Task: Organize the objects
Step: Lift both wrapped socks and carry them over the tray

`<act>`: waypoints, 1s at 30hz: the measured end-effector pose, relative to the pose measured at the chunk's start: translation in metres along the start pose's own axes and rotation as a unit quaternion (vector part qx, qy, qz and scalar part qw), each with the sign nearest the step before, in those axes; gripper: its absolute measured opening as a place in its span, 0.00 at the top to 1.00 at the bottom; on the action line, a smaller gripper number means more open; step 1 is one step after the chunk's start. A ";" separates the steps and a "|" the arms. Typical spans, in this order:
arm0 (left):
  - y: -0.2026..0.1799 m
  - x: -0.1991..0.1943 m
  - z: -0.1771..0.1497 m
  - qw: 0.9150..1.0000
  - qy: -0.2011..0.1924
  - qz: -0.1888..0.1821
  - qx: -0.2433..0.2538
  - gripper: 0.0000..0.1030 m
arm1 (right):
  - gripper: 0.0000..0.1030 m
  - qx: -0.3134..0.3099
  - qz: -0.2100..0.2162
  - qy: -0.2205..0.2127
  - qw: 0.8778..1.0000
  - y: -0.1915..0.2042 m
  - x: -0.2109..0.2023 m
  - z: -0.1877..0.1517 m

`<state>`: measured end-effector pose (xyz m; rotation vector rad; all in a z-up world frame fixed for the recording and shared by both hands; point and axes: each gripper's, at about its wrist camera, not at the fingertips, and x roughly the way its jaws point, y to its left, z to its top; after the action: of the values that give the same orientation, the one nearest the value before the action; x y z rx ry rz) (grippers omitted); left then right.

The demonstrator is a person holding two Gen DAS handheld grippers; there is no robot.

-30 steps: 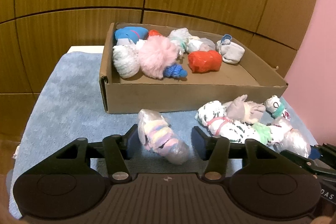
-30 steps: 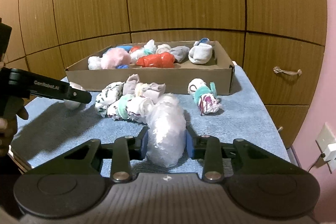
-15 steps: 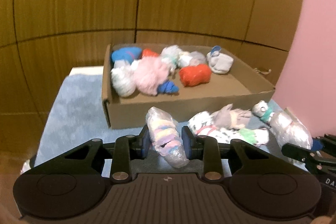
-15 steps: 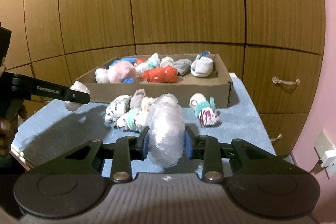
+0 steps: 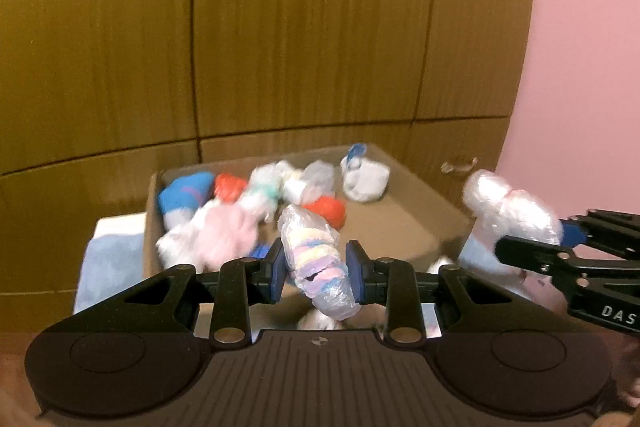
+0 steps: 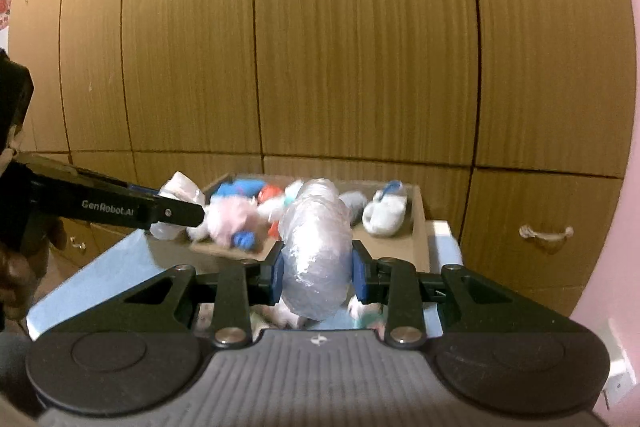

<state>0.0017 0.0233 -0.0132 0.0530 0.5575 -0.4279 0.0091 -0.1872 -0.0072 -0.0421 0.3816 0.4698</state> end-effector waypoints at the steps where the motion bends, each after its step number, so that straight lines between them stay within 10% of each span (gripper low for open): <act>1: -0.001 0.004 0.006 1.000 0.001 -0.002 0.003 0.63 | 0.71 0.004 0.004 0.001 1.000 -0.005 0.005 0.006; 19: -0.029 0.131 0.049 0.992 0.093 -0.080 0.008 0.63 | 0.71 -0.038 -0.013 0.065 0.997 -0.060 0.096 0.032; 30: -0.007 0.197 0.037 0.988 0.151 -0.033 0.012 0.63 | 0.71 -0.052 0.038 0.152 0.986 -0.064 0.164 0.022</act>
<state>0.1680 -0.0645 -0.0844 0.1243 0.8537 -0.4946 0.1804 -0.1701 -0.0502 -0.2022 0.6608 0.5602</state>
